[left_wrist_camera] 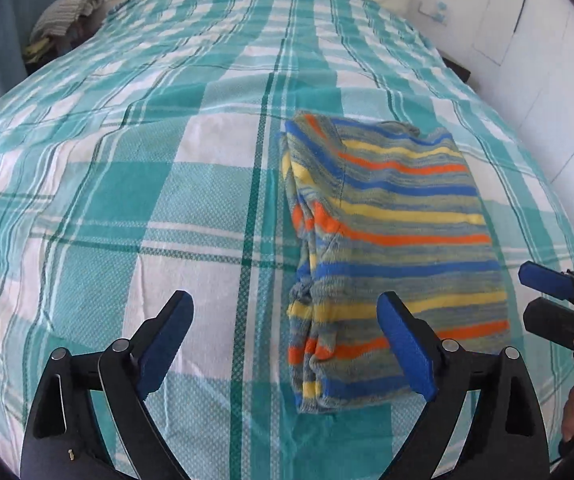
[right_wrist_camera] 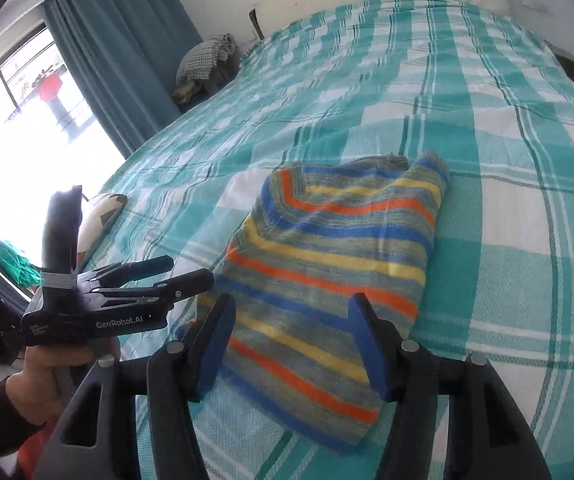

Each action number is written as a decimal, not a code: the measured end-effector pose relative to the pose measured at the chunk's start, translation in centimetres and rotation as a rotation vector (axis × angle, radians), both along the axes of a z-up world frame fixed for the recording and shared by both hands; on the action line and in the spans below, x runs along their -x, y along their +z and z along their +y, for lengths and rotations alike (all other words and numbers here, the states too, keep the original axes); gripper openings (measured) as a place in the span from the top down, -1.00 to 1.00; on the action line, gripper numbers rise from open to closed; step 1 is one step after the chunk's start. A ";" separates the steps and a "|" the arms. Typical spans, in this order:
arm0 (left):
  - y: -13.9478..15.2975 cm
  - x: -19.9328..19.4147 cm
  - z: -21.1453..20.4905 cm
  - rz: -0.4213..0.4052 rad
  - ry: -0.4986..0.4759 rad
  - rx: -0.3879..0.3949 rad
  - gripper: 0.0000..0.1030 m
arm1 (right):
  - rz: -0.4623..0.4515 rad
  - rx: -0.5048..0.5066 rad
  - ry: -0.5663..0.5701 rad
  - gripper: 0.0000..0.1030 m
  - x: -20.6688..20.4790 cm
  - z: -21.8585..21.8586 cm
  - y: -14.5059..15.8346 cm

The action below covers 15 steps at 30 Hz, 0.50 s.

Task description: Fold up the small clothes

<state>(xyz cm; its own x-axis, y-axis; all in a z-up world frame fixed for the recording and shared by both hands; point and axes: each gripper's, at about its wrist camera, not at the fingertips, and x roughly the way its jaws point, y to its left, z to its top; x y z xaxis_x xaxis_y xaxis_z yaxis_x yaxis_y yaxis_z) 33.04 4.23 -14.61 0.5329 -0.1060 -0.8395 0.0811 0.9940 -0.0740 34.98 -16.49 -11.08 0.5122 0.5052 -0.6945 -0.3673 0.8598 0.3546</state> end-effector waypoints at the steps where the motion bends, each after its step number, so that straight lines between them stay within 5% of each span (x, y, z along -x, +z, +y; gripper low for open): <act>1: -1.5 0.2 -0.1 0.048 0.003 -0.043 -0.83 | 0.030 0.019 0.012 -0.40 1.0 0.3 -1.3; 4: -2.0 1.5 0.8 0.064 0.046 -0.032 -0.81 | 0.189 0.178 0.019 -0.40 3.1 0.9 -6.4; 8: 0.2 3.0 0.8 -0.005 0.052 -0.099 -0.85 | 0.135 0.070 -0.028 -0.41 7.0 -0.8 -4.1; 15: 1.4 3.1 0.1 -0.028 0.041 -0.138 -0.85 | 0.112 0.084 -0.076 -0.45 8.5 -2.0 -3.3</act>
<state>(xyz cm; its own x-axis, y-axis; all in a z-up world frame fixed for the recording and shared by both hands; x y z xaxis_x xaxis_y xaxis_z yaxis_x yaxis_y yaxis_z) 29.92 4.35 -13.17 0.5574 0.0313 -0.8296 0.0406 0.9971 0.0649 26.47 -18.50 -14.33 0.4634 0.4059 -0.7877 -0.2620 0.9120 0.3158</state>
